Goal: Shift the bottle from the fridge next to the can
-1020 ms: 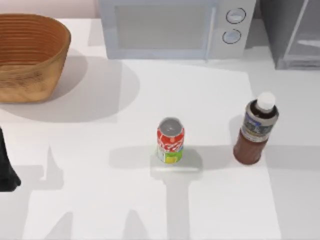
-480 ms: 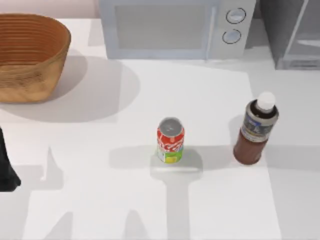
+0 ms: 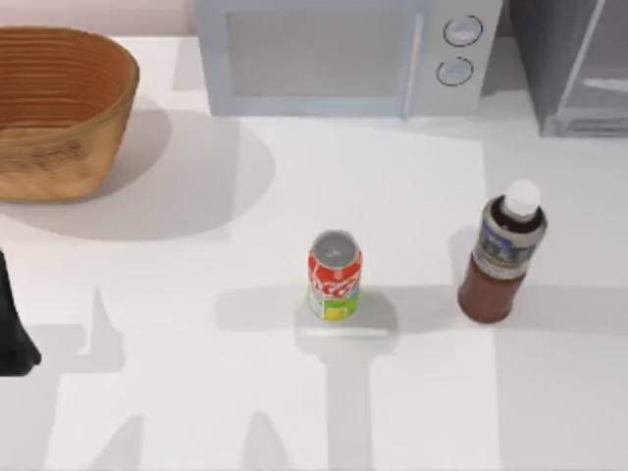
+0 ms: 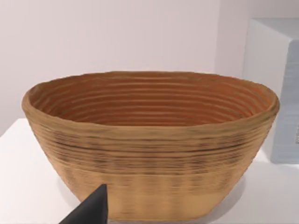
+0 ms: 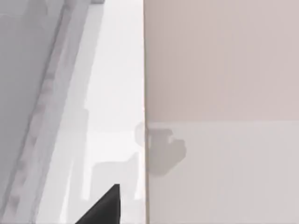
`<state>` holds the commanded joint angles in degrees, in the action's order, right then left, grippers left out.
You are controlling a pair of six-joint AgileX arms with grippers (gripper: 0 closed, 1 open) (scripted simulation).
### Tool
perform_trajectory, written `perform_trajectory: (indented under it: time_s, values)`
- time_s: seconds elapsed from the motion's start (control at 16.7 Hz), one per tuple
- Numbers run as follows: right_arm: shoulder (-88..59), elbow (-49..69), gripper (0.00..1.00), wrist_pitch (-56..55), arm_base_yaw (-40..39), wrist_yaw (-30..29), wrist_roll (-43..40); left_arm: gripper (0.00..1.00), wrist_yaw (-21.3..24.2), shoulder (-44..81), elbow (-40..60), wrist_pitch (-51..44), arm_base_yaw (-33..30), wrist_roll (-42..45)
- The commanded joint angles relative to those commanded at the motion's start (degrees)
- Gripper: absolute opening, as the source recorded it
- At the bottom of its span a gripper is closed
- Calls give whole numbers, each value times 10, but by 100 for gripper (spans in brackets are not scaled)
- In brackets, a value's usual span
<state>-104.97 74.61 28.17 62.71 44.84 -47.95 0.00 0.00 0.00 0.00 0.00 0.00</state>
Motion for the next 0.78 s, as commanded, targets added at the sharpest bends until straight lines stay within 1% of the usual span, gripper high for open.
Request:
perform_trajectory:
  time_s: [0.12, 0.3, 0.66, 0.78]
  values:
    - [1, -2, 100, -62, -48, -11, 65, 100, 0, 0, 0, 0, 0, 0]
    - [2, -5, 100, -112, -91, -20, 117, 100, 0, 0, 0, 0, 0, 0]
    - [5, -6, 100, -118, -91, -21, 122, 100, 0, 0, 0, 0, 0, 0]
    - [9, -12, 100, -127, -109, -38, 138, 100, 0, 0, 0, 0, 0, 0]
